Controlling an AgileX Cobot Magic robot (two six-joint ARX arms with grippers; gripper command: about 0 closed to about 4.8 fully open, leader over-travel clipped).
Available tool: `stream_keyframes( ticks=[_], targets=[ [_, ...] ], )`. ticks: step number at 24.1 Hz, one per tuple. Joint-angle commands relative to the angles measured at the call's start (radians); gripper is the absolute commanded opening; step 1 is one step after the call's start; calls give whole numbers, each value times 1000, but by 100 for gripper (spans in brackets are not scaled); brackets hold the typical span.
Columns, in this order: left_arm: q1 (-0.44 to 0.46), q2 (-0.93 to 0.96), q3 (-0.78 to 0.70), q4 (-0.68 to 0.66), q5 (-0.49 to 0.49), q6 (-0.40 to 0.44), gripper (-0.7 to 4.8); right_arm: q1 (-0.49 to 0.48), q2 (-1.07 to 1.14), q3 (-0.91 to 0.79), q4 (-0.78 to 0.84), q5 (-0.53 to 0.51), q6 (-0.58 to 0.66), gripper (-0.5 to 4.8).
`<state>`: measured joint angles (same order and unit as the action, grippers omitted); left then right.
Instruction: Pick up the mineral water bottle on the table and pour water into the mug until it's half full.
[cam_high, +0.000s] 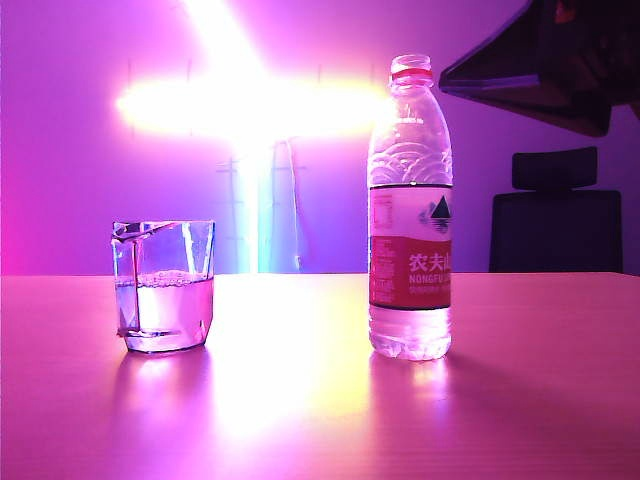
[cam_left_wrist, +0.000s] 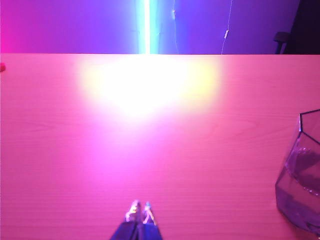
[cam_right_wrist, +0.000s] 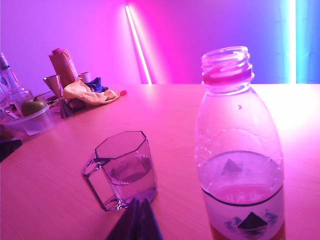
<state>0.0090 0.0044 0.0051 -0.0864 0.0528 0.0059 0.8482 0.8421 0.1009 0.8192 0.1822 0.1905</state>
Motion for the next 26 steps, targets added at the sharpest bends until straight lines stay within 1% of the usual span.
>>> stream_keyframes(
  ticks=[1, 7, 9, 10, 13, 14, 16, 20, 21, 26],
  targets=[
    [0, 1, 4, 13, 4, -3, -2, -1, -1, 2, 14, 1, 0, -8],
    [0, 2, 4, 13, 4, -3, -2, -1, -1, 2, 14, 2, -1, -8],
    [-1, 2, 4, 13, 4, -3, -2, -2, -7, 2, -2, 10, -52, -8],
    [-1, 2, 4, 13, 4, -3, -2, -2, -25, 2, -28, 39, -91, -8],
    [-1, 1, 4, 13, 4, -3, -2, -11, -110, 2, -116, 138, -148, -8],
    [-1, 1, 4, 13, 4, -3, -2, -23, -149, 2, -154, 154, -173, -8],
    [-2, 2, 4, 13, 4, -3, -2, -137, -360, 1, -362, 153, -269, -8],
    [-2, 2, 4, 13, 4, -3, -2, -305, -513, -1, -533, 151, -331, -8],
    [-2, 2, 4, 13, 4, -3, -2, -403, -568, -12, -576, 115, -345, -8],
    [-2, 2, 4, 13, 4, -3, -2, -617, -710, -95, -585, -9, -352, -8]
  ],
)
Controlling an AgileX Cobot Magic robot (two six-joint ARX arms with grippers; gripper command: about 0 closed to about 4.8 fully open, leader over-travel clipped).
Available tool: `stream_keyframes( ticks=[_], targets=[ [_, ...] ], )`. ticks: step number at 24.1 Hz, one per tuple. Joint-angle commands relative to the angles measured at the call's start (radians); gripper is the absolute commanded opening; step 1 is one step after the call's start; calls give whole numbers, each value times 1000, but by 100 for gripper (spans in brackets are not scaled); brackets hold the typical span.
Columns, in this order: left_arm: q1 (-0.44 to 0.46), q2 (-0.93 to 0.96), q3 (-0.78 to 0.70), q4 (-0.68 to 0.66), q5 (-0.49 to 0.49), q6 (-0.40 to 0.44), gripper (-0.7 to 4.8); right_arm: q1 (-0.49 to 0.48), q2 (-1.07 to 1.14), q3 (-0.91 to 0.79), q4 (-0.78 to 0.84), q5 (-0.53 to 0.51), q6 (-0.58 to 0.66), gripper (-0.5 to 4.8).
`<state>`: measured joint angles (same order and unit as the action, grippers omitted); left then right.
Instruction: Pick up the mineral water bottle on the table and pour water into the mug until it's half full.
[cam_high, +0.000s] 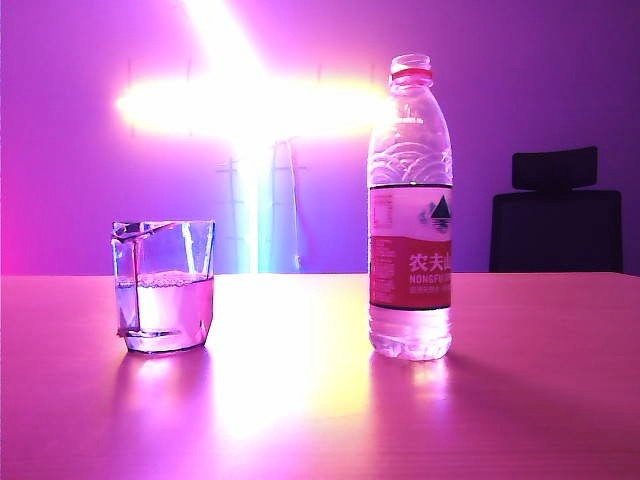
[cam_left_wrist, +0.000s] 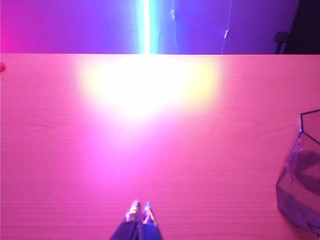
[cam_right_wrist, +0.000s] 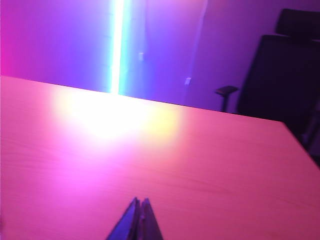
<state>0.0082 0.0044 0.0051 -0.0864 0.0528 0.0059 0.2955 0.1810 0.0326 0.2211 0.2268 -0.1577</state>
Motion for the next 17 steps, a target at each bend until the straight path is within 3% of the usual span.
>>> stream_keyframes(
  ticks=[1, 6, 13, 17],
  targets=[
    [-1, 2, 4, 13, 4, -3, -2, -119, -90, -32, -34, -94, 0, -8],
    [-1, 2, 4, 13, 4, -3, -2, -275, -179, -32, -125, -178, 16, -8],
    [-1, 2, 4, 13, 4, -3, -2, -270, -182, -32, -120, -144, 134, -8],
    [-1, 1, 4, 13, 4, -3, -2, -269, -182, -32, -120, -158, 135, -8]
  ],
)
